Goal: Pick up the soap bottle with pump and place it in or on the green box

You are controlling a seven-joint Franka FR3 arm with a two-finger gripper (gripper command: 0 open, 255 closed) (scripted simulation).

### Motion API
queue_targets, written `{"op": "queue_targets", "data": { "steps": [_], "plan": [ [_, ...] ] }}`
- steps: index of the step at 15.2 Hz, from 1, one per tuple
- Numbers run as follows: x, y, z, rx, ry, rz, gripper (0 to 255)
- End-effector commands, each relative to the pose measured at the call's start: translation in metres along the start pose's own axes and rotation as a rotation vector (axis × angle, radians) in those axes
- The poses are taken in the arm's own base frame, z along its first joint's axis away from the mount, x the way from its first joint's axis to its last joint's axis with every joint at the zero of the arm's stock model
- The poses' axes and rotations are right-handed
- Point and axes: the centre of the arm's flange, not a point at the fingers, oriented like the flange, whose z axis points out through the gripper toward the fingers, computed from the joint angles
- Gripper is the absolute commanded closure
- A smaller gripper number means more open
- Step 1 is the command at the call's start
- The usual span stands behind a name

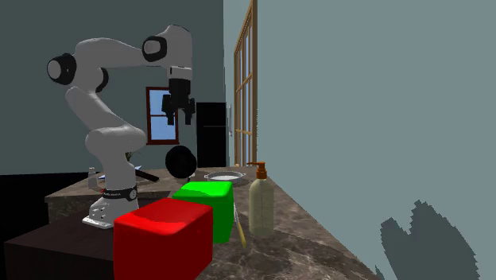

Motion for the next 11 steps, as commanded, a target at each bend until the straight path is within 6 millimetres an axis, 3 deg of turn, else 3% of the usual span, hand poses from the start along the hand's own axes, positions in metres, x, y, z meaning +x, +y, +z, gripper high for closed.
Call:
{"op": "queue_targets", "data": {
  "steps": [1,11],
  "plan": [
    [0.000,0.000,0.000,0.000,0.000,0.000,0],
    [0.123,-0.011,0.043,0.004,0.008,0.002,0]
  ]
}}
